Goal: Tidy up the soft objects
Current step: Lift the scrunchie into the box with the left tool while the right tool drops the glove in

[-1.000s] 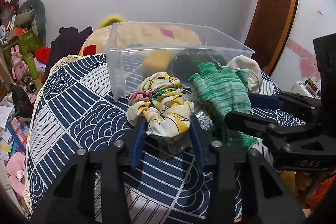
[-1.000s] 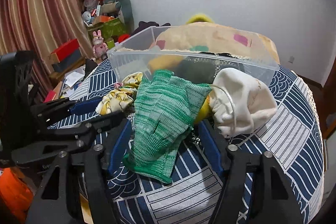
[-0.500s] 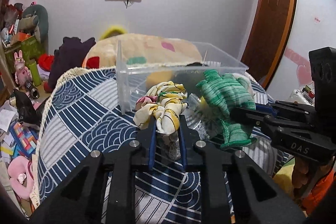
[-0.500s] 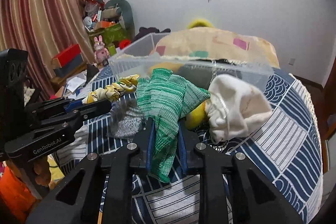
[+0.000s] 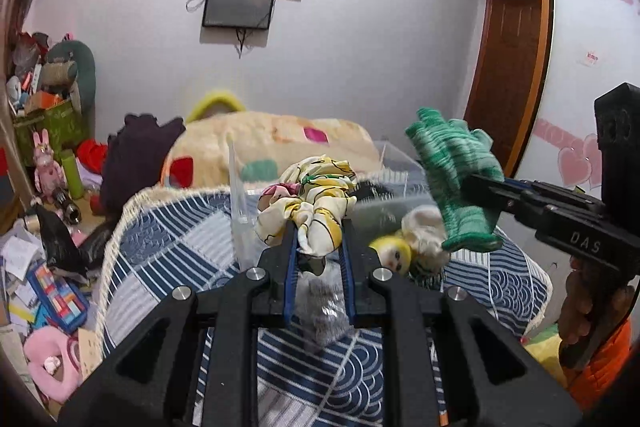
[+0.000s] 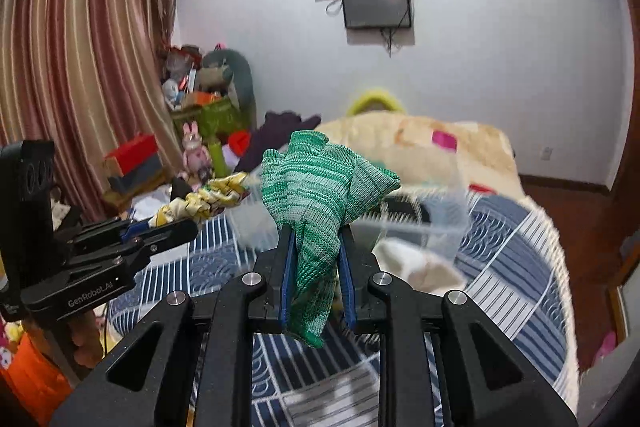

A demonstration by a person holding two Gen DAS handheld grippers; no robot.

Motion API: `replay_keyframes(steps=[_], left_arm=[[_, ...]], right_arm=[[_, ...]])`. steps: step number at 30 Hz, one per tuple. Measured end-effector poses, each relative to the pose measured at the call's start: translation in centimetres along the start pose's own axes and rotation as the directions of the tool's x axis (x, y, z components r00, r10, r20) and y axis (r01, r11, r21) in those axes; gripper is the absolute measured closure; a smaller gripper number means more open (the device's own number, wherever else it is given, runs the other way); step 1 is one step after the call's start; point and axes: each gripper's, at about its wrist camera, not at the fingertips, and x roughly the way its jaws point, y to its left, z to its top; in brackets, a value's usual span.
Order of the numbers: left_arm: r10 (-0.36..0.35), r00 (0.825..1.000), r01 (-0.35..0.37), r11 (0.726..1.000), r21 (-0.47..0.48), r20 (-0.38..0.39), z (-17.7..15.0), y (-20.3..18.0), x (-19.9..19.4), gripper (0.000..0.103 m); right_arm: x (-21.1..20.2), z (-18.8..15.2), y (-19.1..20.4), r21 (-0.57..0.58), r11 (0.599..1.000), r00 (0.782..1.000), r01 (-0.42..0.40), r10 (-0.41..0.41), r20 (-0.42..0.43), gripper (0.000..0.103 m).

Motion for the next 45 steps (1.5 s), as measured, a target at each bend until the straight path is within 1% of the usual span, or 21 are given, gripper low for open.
replay_keyframes(steps=[5, 11, 15, 22, 26, 30, 33, 38, 41, 43, 45], left_arm=[[0.017, 0.999, -0.018, 1.000, 0.016, 0.036, 1.6, 0.2, 0.4, 0.084], [0.040, 0.998, -0.041, 0.999, 0.028, 0.040, 2.9, 0.7, 2.1, 0.084], [0.044, 0.999, -0.045, 0.999, 0.019, 0.022, 3.3, 1.3, 3.6, 0.084], [0.060, 0.998, -0.059, 0.998, 0.008, -0.034, 3.9, 2.1, 6.9, 0.084], [0.057, 0.995, -0.055, 0.998, 0.019, -0.078, 3.9, 2.1, 9.0, 0.084], [0.086, 0.989, -0.083, 0.996, 0.029, -0.119, 3.6, 2.1, 11.0, 0.084], [0.106, 0.983, -0.101, 0.994, 0.037, -0.150, 3.2, 2.1, 12.4, 0.084], [0.108, 0.976, -0.103, 0.994, 0.037, -0.191, 2.7, 2.2, 13.9, 0.084], [0.127, 0.975, -0.122, 0.992, 0.038, -0.183, 2.6, 2.3, 13.9, 0.084], [0.126, 0.974, -0.122, 0.992, 0.034, -0.186, 2.6, 2.5, 14.0, 0.084], [0.111, 0.973, -0.109, 0.994, 0.020, -0.202, 2.6, 2.6, 14.2, 0.079]], right_arm=[[-0.2, 1.4, -0.3, -0.014, 0.999, 0.998, 0.035, -0.035, 0.051, 0.085], [0.7, 2.6, -1.4, -0.023, 0.996, 0.994, 0.087, -0.085, 0.067, 0.085], [1.5, 3.3, -2.3, -0.029, 0.990, 0.989, 0.136, -0.134, 0.068, 0.085], [2.7, 4.0, -3.5, -0.053, 0.974, 0.974, 0.221, -0.218, 0.056, 0.085], [3.6, 4.0, -4.1, -0.074, 0.965, 0.968, 0.251, -0.249, 0.030, 0.085], [4.9, 3.4, -4.6, -0.101, 0.958, 0.963, 0.269, -0.271, -0.005, 0.085], [6.2, 3.3, -5.0, -0.117, 0.958, 0.963, 0.261, -0.266, -0.029, 0.085], [8.0, 3.1, -5.8, -0.134, 0.959, 0.960, 0.250, -0.264, -0.095, 0.085], [8.4, 2.8, -6.2, -0.138, 0.960, 0.956, 0.246, -0.263, -0.127, 0.085], [8.5, 2.6, -6.2, -0.146, 0.959, 0.954, 0.241, -0.262, -0.145, 0.085], [8.7, 2.5, -6.1, -0.160, 0.959, 0.950, 0.233, -0.259, -0.173, 0.085]])
